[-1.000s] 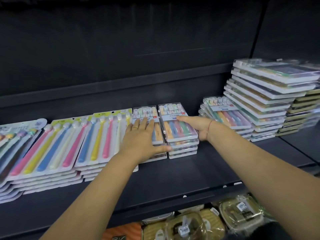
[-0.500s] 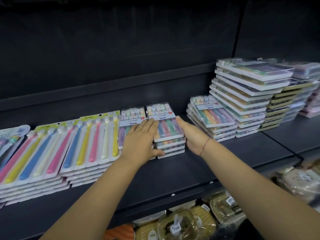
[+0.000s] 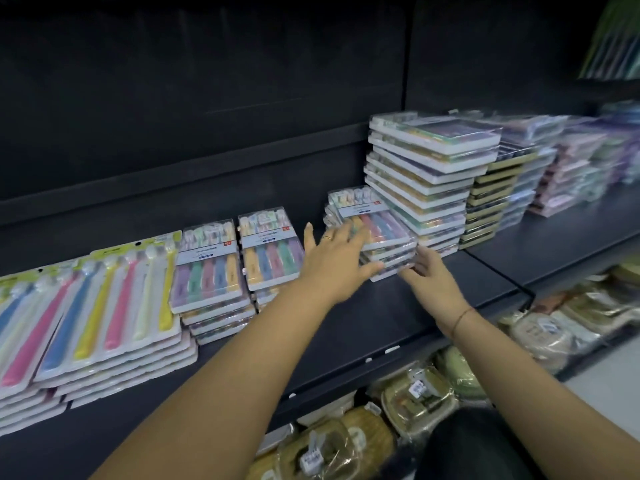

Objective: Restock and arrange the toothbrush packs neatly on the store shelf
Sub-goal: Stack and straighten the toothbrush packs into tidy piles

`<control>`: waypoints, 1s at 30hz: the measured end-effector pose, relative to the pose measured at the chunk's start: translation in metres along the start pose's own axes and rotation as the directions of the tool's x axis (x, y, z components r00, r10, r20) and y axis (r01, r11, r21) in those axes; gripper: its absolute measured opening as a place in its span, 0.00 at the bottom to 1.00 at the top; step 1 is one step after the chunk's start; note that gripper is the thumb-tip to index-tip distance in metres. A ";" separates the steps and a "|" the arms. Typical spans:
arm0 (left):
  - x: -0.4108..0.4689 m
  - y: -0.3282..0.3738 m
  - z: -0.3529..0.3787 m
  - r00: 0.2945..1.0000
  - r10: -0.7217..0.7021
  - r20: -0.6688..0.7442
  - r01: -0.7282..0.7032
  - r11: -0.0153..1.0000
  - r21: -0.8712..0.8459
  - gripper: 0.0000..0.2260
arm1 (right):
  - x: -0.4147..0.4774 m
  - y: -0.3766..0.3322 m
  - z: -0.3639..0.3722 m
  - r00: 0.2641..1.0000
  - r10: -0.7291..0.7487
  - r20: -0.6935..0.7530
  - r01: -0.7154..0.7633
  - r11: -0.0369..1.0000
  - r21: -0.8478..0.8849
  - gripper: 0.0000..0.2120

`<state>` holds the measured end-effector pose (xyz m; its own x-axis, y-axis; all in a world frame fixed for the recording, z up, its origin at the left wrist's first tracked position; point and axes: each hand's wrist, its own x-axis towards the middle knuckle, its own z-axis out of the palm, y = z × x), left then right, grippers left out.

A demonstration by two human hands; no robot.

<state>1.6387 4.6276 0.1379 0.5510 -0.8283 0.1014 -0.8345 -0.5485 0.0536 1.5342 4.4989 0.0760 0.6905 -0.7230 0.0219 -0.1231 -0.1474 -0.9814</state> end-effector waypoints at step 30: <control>0.016 0.024 0.008 0.787 -0.427 0.445 0.386 -0.223 -0.895 0.18 | 0.048 -0.033 0.013 0.925 0.036 0.377 -0.180 0.918 0.354 0.12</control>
<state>1.6278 4.6005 0.1327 0.7947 -0.4690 -0.3853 0.3885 -0.0948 0.9166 1.5807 4.4783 0.1073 0.9034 -0.4199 -0.0866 0.0154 0.2336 -0.9722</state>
